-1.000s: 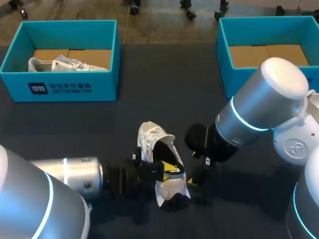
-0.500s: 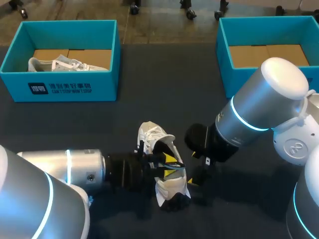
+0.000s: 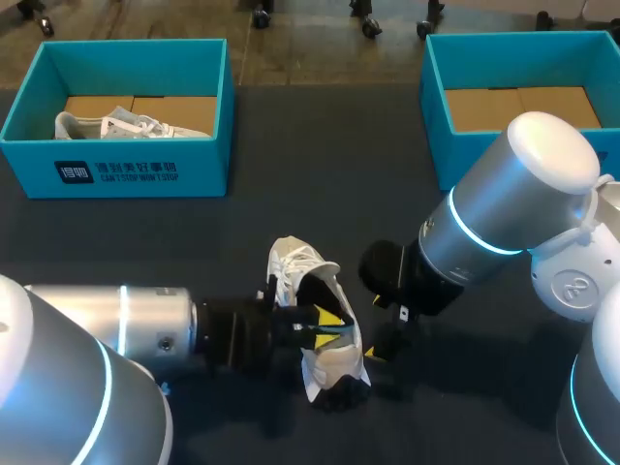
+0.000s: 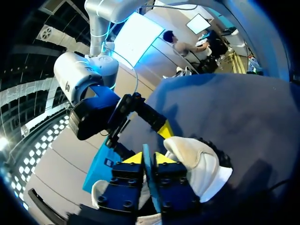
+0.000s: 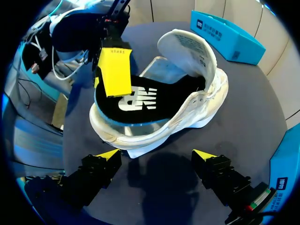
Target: Take the shoe out of the shoebox, open the shoe tongue, remove and reinsert the insole, then place the shoe into the shoebox
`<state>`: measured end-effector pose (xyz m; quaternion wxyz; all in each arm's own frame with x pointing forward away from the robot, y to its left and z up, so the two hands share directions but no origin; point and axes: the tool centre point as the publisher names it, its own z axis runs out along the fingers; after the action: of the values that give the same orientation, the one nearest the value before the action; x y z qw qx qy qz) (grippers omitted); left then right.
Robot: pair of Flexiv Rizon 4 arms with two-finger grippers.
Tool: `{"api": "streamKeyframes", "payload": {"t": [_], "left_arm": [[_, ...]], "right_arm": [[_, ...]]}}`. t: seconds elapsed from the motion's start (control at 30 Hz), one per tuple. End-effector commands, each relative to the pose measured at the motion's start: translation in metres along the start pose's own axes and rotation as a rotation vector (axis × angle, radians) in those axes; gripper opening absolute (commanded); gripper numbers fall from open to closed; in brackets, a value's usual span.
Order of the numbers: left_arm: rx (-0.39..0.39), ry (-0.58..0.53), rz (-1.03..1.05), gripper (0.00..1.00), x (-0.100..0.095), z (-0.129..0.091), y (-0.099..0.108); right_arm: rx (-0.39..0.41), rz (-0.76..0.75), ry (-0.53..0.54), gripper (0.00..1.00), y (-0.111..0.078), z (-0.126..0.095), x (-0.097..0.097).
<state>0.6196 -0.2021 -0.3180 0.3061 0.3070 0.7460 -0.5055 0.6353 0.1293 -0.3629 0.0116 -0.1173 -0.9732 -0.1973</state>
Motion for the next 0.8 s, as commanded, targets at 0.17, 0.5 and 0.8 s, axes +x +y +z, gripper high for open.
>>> {"api": "streamKeyframes", "payload": {"t": [0.17, 0.5, 0.8], "left_arm": [[-0.073, 0.056, -0.024, 0.0, 0.006, 0.015, 0.027], [-0.072, 0.083, -0.024, 0.0, 0.001, 0.011, 0.024], [-0.052, 0.097, 0.002, 0.44, -0.004, -0.002, 0.006]], "right_arm": [[0.002, 0.001, -0.004, 1.0, 0.0, 0.001, 0.001], [0.002, 0.001, -0.004, 1.0, 0.0, 0.001, 0.001], [0.002, 0.001, -0.004, 1.0, 0.0, 0.001, 0.001]]}}
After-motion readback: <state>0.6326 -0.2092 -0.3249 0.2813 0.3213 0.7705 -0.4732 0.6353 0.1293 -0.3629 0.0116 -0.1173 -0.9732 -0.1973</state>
